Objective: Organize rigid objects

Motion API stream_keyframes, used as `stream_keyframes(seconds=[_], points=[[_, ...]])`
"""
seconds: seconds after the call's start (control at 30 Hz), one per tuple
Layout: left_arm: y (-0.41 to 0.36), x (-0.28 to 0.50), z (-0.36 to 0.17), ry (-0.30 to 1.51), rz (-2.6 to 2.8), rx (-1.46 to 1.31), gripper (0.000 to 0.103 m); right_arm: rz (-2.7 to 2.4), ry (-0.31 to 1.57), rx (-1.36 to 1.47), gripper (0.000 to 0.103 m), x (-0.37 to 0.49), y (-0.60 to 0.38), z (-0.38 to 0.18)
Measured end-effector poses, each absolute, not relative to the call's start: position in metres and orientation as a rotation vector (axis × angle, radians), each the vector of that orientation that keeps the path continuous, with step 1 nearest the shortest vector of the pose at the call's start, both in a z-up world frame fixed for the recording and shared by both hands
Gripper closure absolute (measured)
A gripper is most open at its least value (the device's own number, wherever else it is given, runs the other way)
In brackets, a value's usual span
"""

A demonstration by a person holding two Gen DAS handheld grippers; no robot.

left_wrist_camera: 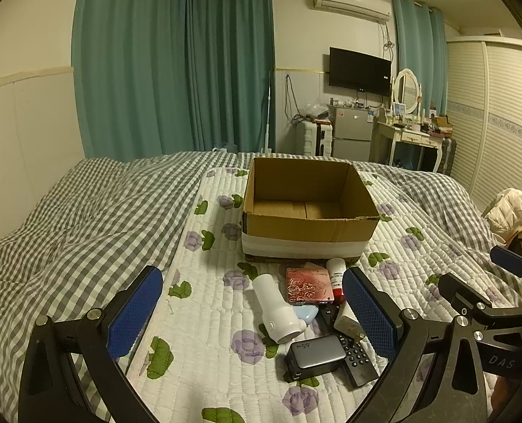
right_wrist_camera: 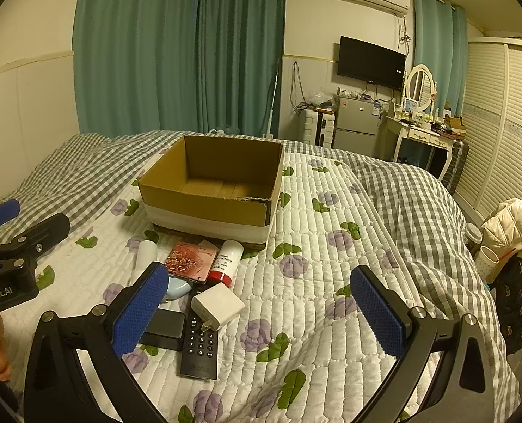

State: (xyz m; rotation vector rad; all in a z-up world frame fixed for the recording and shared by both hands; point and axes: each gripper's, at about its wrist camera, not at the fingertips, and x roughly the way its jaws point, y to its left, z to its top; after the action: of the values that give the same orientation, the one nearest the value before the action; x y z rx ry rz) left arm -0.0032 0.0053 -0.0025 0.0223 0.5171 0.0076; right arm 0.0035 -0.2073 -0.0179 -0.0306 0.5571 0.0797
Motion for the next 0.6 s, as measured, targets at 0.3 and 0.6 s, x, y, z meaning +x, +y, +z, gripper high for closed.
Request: stream_keyframes(seconds=[0.3, 0.6], points=[[-0.001, -0.006, 0.003, 0.508, 0.000, 0.035, 0.000, 0.079, 0.554, -0.046, 0.000, 0.000, -0.207, -0.009], [-0.005, 0.023, -0.035, 0.630, 0.014, 0.055, 0.000, 0.101, 0.645, -0.059, 0.000, 0.021, -0.206, -0.025]])
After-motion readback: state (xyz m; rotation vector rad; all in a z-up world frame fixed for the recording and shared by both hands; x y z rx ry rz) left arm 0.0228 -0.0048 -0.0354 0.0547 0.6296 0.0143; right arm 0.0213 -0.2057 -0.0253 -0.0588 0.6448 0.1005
